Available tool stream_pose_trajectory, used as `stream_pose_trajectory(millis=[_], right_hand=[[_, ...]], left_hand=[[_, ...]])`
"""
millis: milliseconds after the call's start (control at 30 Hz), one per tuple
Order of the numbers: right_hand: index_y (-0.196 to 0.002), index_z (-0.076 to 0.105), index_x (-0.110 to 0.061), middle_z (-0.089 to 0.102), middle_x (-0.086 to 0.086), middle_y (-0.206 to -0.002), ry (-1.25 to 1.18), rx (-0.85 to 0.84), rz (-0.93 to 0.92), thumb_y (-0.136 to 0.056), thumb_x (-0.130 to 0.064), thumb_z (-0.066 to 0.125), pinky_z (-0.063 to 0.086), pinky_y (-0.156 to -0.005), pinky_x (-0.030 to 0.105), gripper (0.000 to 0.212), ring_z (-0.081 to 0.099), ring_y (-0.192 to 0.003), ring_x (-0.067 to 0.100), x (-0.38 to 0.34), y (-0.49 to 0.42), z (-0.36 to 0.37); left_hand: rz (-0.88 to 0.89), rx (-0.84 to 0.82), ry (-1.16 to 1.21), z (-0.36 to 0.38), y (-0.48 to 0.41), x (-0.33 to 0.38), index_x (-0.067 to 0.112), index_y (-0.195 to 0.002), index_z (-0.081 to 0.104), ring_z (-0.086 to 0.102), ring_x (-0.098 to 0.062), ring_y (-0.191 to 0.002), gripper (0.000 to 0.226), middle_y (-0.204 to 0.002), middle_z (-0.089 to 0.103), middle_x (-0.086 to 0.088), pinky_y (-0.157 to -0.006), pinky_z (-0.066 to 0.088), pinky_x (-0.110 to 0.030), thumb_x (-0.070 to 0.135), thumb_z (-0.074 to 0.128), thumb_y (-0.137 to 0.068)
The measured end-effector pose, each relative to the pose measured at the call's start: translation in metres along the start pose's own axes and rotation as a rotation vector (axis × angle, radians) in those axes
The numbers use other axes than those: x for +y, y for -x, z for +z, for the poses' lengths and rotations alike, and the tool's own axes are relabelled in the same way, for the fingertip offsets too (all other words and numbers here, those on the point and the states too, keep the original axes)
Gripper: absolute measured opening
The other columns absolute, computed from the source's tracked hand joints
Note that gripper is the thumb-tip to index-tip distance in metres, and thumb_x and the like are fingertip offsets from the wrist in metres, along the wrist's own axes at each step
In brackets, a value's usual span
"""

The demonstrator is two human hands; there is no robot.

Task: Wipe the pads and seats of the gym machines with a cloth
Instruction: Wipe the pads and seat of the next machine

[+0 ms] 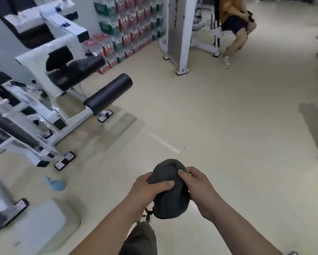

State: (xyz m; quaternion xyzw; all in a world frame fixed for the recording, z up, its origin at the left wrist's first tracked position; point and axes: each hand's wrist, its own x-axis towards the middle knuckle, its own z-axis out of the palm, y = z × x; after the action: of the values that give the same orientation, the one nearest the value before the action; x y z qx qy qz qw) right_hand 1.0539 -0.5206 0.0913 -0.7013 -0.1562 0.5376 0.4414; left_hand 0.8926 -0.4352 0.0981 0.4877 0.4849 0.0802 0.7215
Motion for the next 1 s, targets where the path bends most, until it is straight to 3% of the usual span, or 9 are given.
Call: stream_pose_trajectory(millis=[133, 200, 300, 367, 467, 567, 733, 867, 1000], right_hand=[[-0.099, 0.069, -0.013, 0.076, 0.01, -0.1, 0.135, -0.128, -0.005, -0.098, -0.038, 0.058, 0.057, -0.078, 0.041, 0.027, 0.07, -0.09, 0.028, -0.068, -0.087, 0.061], [-0.101, 0.073, -0.017, 0.078, 0.006, -0.102, 0.153, -0.161, -0.025, -0.103, -0.034, 0.056, 0.063, -0.079, 0.041, 0.025, 0.074, -0.097, 0.028, -0.103, -0.127, 0.092], [-0.101, 0.074, -0.017, 0.076, 0.007, -0.101, 0.245, -0.141, -0.078, -0.104, -0.032, 0.053, 0.06, -0.081, 0.04, 0.026, 0.07, -0.089, 0.019, -0.157, -0.179, 0.131], [-0.099, 0.075, -0.021, 0.076, 0.006, -0.1, 0.252, -0.129, -0.112, -0.104, -0.033, 0.053, 0.061, -0.084, 0.044, 0.026, 0.069, -0.09, 0.021, -0.195, -0.214, 0.149], [-0.099, 0.077, -0.022, 0.078, 0.002, -0.099, 0.206, -0.122, -0.112, -0.105, -0.032, 0.052, 0.065, -0.074, 0.04, 0.027, 0.072, -0.096, 0.026, -0.25, -0.259, 0.164], [-0.099, 0.077, -0.019, 0.078, 0.006, -0.101, 0.22, -0.16, -0.093, -0.105, -0.035, 0.053, 0.06, -0.072, 0.038, 0.029, 0.071, -0.095, 0.029, -0.296, -0.308, 0.173], [-0.101, 0.075, -0.023, 0.078, -0.003, -0.102, 0.326, -0.24, -0.143, -0.098, -0.041, 0.064, 0.056, -0.08, 0.036, 0.022, 0.071, -0.095, 0.02, -0.381, -0.414, 0.181], [-0.093, 0.072, -0.013, 0.076, 0.005, -0.089, 0.475, -0.365, -0.178, -0.096, -0.033, 0.063, 0.048, -0.063, 0.029, 0.022, 0.065, -0.075, 0.018, -0.442, -0.48, 0.2], [-0.074, 0.058, -0.017, 0.055, -0.005, -0.069, 0.54, -0.47, -0.225, -0.096, -0.03, 0.06, 0.036, -0.063, 0.029, 0.026, 0.047, -0.066, 0.015, -0.498, -0.537, 0.239]], left_hand=[[0.036, 0.151, 0.152, -0.073, -0.048, 0.044, 0.019, -0.116, 0.072, 0.076, -0.026, -0.102, 0.049, -0.109, 0.079, -0.006, -0.088, 0.061, -0.045, 0.029, 0.09, -0.072], [0.04, 0.217, 0.189, -0.106, -0.074, 0.07, 0.019, -0.116, 0.07, 0.077, -0.023, -0.097, 0.044, -0.105, 0.08, -0.003, -0.081, 0.061, -0.041, 0.027, 0.09, -0.077], [0.002, 0.217, 0.229, -0.151, -0.11, 0.11, 0.022, -0.117, 0.067, 0.078, -0.024, -0.094, 0.042, -0.104, 0.08, -0.004, -0.075, 0.062, -0.04, 0.025, 0.087, -0.08], [0.027, 0.172, 0.283, -0.179, -0.137, 0.14, 0.021, -0.121, 0.066, 0.075, -0.03, -0.099, 0.046, -0.112, 0.077, -0.011, -0.081, 0.059, -0.048, 0.021, 0.085, -0.079], [0.058, 0.143, 0.48, -0.204, -0.178, 0.181, 0.01, -0.13, 0.065, 0.07, -0.037, -0.117, 0.042, -0.125, 0.073, -0.018, -0.108, 0.049, -0.057, 0.012, 0.076, -0.09], [-0.015, 0.157, 0.711, -0.21, -0.225, 0.22, 0.002, -0.126, 0.07, 0.069, -0.041, -0.117, 0.036, -0.123, 0.072, -0.025, -0.112, 0.046, -0.055, 0.015, 0.072, -0.092], [0.038, 0.346, 0.665, -0.226, -0.32, 0.296, 0.007, -0.123, 0.068, 0.073, -0.039, -0.107, 0.03, -0.111, 0.076, -0.023, -0.102, 0.055, -0.052, 0.013, 0.066, -0.094], [0.101, 0.558, 0.684, -0.249, -0.367, 0.35, 0.009, -0.117, 0.068, 0.076, -0.035, -0.097, 0.025, -0.101, 0.078, -0.018, -0.081, 0.062, -0.043, 0.01, 0.065, -0.092], [0.14, 0.749, 0.753, -0.286, -0.403, 0.393, 0.017, -0.113, 0.068, 0.077, -0.032, -0.093, 0.022, -0.096, 0.08, -0.012, -0.078, 0.062, -0.042, 0.01, 0.067, -0.092]])
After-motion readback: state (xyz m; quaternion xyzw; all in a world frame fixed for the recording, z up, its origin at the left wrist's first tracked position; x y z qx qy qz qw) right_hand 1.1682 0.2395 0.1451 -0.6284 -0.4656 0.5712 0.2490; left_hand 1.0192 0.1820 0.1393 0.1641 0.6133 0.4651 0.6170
